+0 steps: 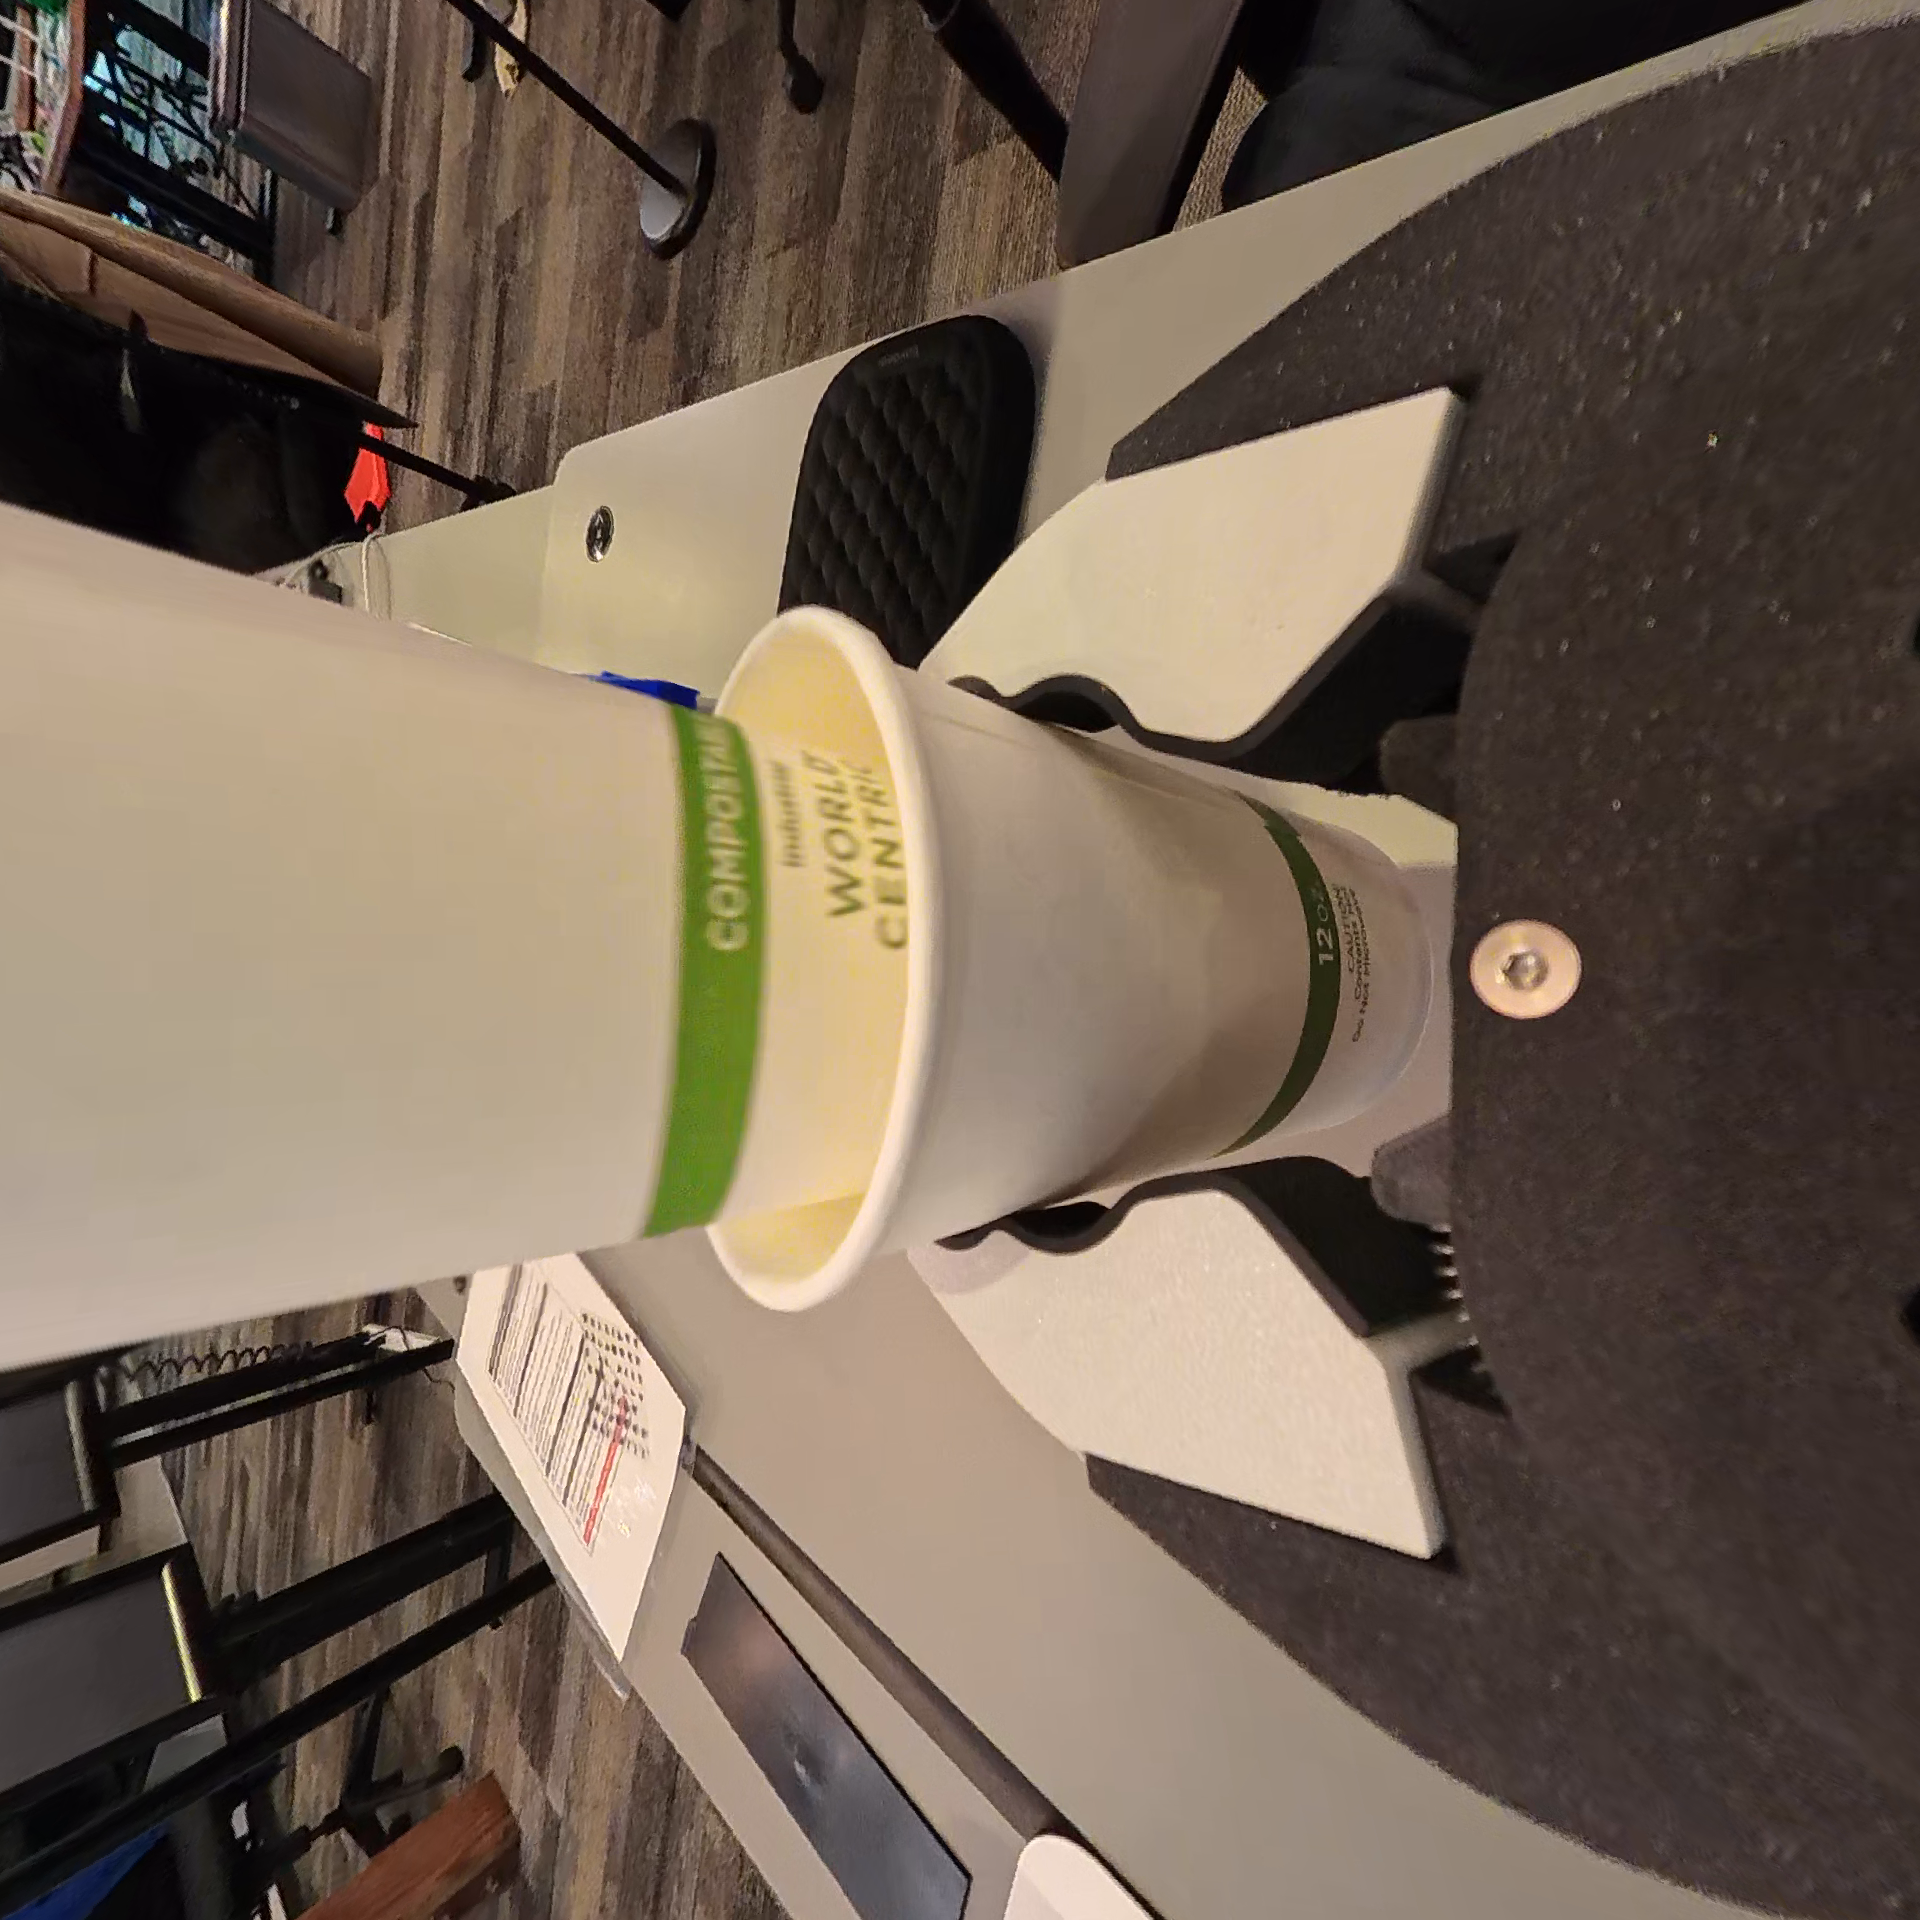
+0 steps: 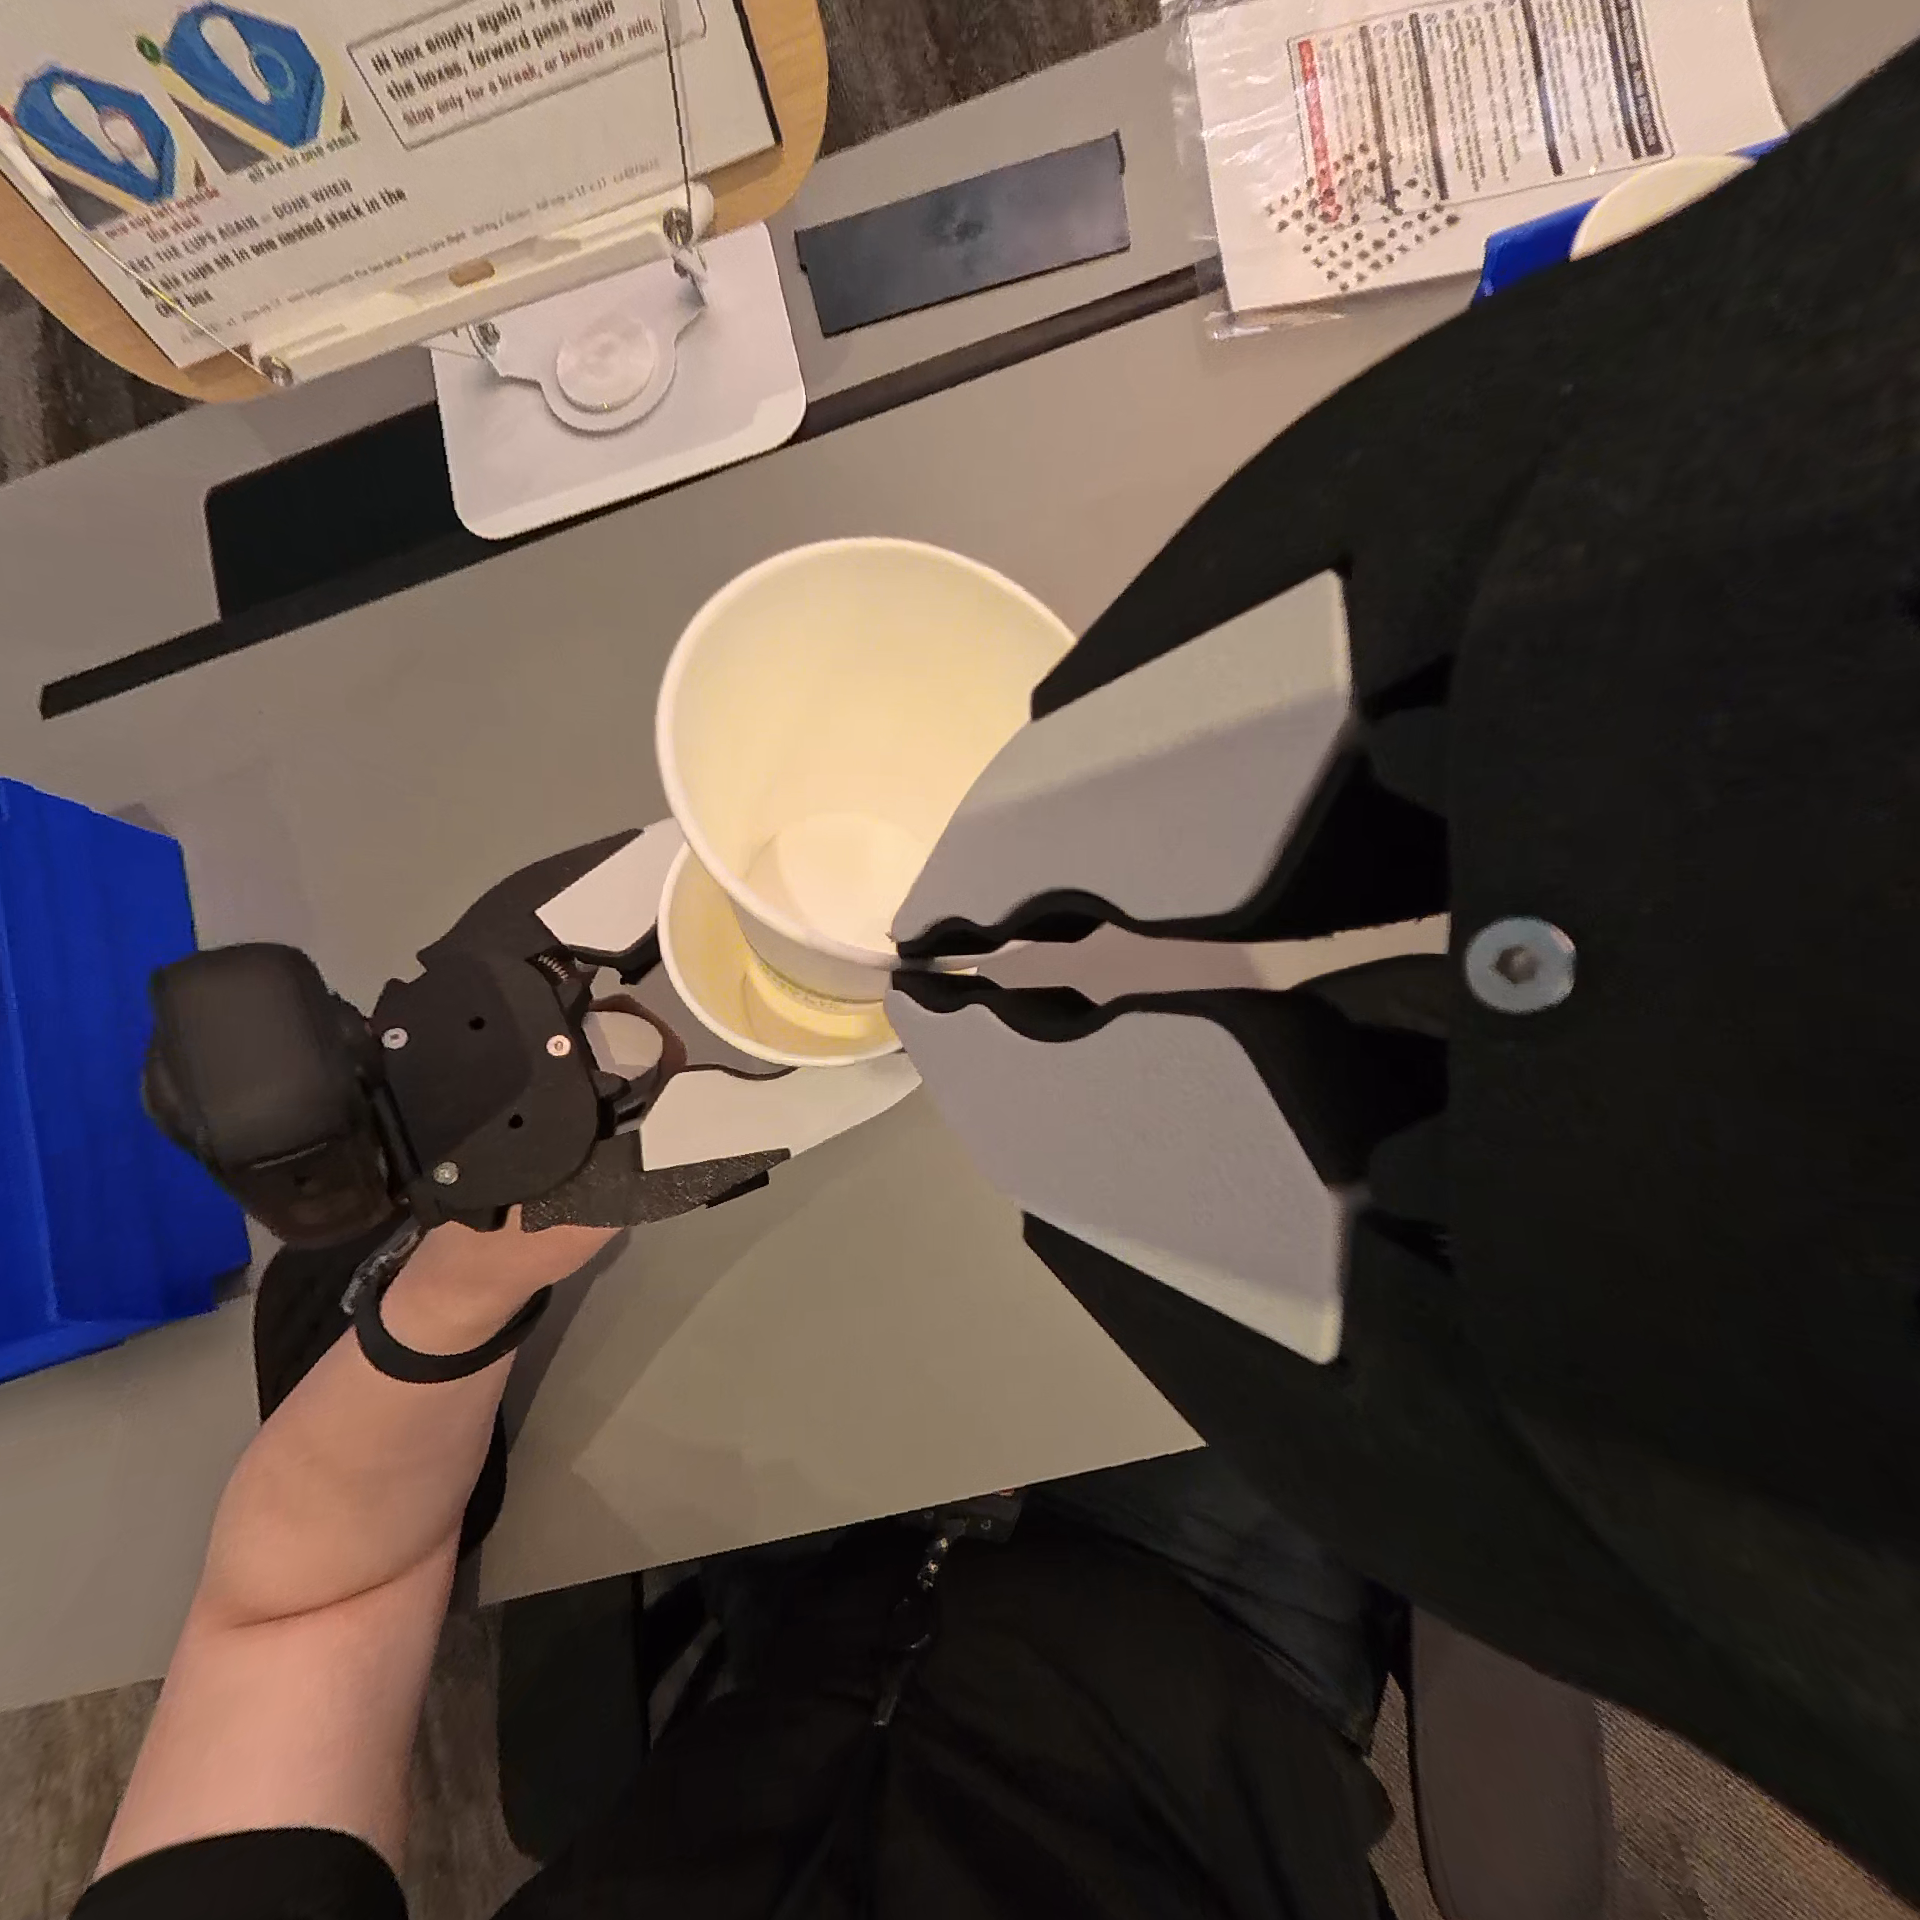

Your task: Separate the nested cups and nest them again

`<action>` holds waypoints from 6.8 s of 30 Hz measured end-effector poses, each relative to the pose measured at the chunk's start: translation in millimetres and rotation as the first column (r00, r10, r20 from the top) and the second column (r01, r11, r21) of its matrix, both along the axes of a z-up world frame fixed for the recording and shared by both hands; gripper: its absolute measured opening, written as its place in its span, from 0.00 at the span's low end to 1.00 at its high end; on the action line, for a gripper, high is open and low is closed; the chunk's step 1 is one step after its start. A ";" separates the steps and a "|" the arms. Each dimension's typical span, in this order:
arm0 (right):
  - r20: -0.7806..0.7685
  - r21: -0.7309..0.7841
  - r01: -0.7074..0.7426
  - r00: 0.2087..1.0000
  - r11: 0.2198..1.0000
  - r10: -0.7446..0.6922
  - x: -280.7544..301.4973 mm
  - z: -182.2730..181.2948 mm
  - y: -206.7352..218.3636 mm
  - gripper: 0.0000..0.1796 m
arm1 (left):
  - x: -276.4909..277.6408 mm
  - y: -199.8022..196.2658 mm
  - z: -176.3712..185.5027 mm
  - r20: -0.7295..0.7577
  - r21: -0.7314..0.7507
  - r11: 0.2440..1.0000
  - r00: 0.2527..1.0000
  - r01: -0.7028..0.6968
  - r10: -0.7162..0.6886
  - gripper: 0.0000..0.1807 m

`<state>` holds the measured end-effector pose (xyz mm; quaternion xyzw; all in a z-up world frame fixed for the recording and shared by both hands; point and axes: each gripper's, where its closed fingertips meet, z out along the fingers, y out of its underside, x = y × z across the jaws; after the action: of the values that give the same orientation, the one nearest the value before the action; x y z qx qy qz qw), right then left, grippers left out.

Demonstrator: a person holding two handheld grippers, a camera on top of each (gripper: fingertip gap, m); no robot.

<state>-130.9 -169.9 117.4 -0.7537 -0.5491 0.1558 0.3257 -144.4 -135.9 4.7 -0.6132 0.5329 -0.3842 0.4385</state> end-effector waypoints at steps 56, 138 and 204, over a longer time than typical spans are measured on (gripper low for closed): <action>0.294 0.042 0.767 0.603 0.641 -0.741 342.6 -70.1 -28.8 0.01 | -0.8 12.7 -21.1 -0.081 -0.022 0.999 0.996 -0.031 0.029 0.50; 0.113 -0.067 -0.099 0.988 0.993 0.107 -39.0 -91.6 -3.8 0.01 | -0.9 -4.9 -6.2 -0.039 -0.050 0.997 0.998 0.055 -0.057 0.51; 0.444 -0.149 0.679 0.695 0.719 -0.565 299.9 -178.7 -35.2 0.01 | -3.0 15.5 -24.2 -0.076 -0.066 0.998 0.997 -0.002 -0.003 0.47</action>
<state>169.0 -205.2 -61.3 -0.9513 -0.2775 -0.0271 0.1313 -147.5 -120.4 -19.5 -0.6415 0.5365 -0.3779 0.3973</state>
